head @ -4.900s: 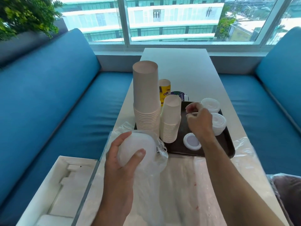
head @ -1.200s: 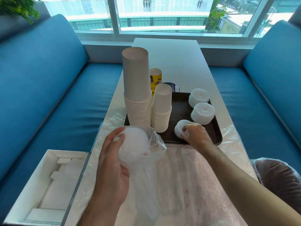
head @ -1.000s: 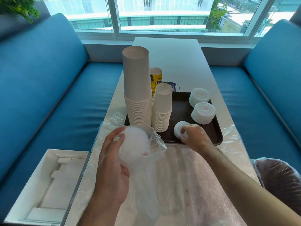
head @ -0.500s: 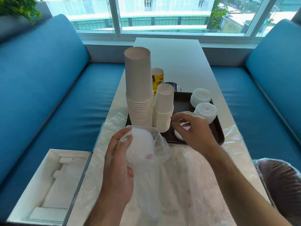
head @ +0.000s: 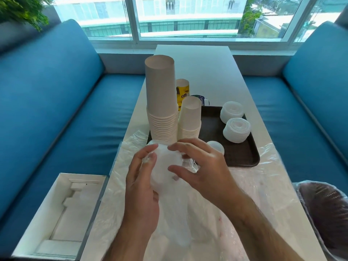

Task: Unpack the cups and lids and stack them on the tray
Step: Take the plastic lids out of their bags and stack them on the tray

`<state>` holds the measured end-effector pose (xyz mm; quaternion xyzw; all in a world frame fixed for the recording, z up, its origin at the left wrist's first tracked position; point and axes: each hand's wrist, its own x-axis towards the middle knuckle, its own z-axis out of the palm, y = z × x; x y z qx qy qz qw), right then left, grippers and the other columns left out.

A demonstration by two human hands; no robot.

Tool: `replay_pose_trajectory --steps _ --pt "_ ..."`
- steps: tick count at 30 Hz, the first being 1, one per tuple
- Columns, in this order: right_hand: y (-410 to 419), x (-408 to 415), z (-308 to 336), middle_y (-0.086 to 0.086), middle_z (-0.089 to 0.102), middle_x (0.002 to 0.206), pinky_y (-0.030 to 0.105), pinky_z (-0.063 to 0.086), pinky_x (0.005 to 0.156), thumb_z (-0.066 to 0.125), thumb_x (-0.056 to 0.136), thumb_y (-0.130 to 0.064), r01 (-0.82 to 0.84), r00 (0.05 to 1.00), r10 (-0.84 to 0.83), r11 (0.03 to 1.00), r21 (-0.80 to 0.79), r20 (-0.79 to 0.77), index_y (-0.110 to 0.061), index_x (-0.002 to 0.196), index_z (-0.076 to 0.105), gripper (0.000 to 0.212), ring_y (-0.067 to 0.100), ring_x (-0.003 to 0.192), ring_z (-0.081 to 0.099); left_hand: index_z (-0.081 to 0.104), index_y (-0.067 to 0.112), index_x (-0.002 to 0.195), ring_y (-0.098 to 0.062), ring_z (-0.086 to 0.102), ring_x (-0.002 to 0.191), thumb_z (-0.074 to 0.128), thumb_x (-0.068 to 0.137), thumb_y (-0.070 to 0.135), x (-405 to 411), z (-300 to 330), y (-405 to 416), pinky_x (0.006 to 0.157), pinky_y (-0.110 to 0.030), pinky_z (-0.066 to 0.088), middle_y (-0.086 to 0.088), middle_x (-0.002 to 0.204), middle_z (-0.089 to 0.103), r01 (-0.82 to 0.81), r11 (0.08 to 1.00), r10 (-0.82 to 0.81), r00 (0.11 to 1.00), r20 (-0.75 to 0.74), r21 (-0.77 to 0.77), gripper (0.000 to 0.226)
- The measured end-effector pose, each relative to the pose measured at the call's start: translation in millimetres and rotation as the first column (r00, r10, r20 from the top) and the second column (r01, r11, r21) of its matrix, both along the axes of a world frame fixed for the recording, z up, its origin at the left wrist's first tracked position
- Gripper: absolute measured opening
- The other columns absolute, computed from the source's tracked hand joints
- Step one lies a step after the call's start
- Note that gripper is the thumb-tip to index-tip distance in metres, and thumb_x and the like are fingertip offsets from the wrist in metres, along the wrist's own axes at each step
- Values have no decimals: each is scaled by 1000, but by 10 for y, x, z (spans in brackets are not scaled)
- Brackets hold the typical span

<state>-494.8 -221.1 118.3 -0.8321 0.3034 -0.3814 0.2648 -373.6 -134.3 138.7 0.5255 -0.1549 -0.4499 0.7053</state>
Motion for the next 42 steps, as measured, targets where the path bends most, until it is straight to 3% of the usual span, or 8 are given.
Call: replay_pose_trajectory --steps 6,23,27,29,32,36,39,42 --pt "11 -13 -2 -7 62 119 0 38 94 83 82 -24 0 999 -2 999 -49 -39 -25 124 69 44 -14 109 48 68 33 118 -29 68 111 50 102 28 9 9 2 80 -47 59 -1 121 71 -14 1000 15 999 -31 21 25" --pt "5 -10 42 -6 61 121 2 42 94 83 82 -23 -51 998 47 994 -92 -42 -25 122 69 43 -6 109 50 67 33 122 -33 67 113 54 100 25 42 18 -12 74 -42 59 -3 127 68 -20 1000 21 998 -62 18 27" --pt "-56 -98 95 -13 66 113 22 55 86 77 89 -20 -172 983 180 969 180 -29 -24 111 63 26 7 101 64 69 42 115 -27 71 104 58 98 17 57 -14 -28 69 -39 60 3 121 70 -51 998 53 998 -43 46 32" --pt "-108 -144 90 -6 70 104 32 57 85 70 94 -13 -244 968 206 899 363 142 -21 109 61 19 14 96 68 71 44 110 -21 72 104 59 98 14 83 -25 -35 76 -37 61 6 118 71 -79 996 80 997 -16 42 35" --pt "-334 -309 -16 -11 73 103 26 54 87 63 96 -7 -155 908 -45 888 434 417 -20 113 63 21 8 97 67 71 46 108 -19 65 114 59 98 15 124 -48 -43 93 -43 57 11 123 67 -100 993 99 994 36 55 35" --pt "-789 -528 -297 -5 74 107 12 48 79 62 98 -10 482 875 -484 864 147 -25 -16 127 67 30 7 84 67 71 47 108 -25 60 122 61 98 17 125 -73 -42 95 -48 54 10 130 62 -103 993 104 995 -3 65 34" --pt "-1058 -558 -658 13 76 99 27 51 79 64 94 -5 499 826 -497 864 -67 -266 -12 125 70 33 31 85 72 72 44 106 -25 63 119 60 97 14 81 -77 -55 79 -41 59 6 130 65 -88 995 90 995 -33 54 34" --pt "-1186 -544 -929 14 76 106 45 58 86 66 87 2 416 814 -430 901 -125 -390 -8 120 72 35 35 95 72 73 41 106 -24 65 114 60 97 12 51 -59 -60 69 -36 61 6 129 65 -79 996 82 994 -67 49 33"
